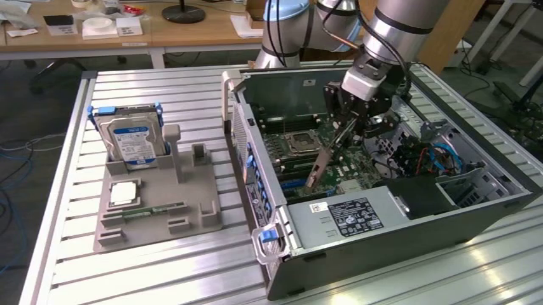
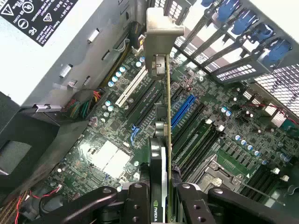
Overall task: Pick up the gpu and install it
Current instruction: 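Insert the gpu into the slot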
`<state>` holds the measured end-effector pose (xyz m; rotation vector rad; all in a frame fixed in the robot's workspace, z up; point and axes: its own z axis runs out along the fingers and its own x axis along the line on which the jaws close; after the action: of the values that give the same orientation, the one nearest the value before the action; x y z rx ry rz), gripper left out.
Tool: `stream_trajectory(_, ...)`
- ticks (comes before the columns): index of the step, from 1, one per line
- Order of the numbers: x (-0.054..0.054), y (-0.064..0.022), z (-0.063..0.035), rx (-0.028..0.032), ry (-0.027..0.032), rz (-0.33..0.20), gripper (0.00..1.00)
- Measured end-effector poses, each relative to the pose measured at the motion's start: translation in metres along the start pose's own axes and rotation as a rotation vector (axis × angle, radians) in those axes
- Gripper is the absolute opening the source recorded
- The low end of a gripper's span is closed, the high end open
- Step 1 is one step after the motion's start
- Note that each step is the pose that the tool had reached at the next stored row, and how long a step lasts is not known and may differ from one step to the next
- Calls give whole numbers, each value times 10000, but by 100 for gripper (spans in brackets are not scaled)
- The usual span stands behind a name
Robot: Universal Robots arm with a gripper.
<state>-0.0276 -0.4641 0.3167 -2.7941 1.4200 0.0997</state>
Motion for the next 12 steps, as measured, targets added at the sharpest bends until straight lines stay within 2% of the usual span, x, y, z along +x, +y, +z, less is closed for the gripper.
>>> stream_trajectory(4, 0, -1, 1, 38, -15, 655, 27)
stream_trajectory(9, 0, 0, 2, 43, -17, 728, 27)
stream_trajectory(12, 1, -1, 5, 70, -28, 1177, 27)
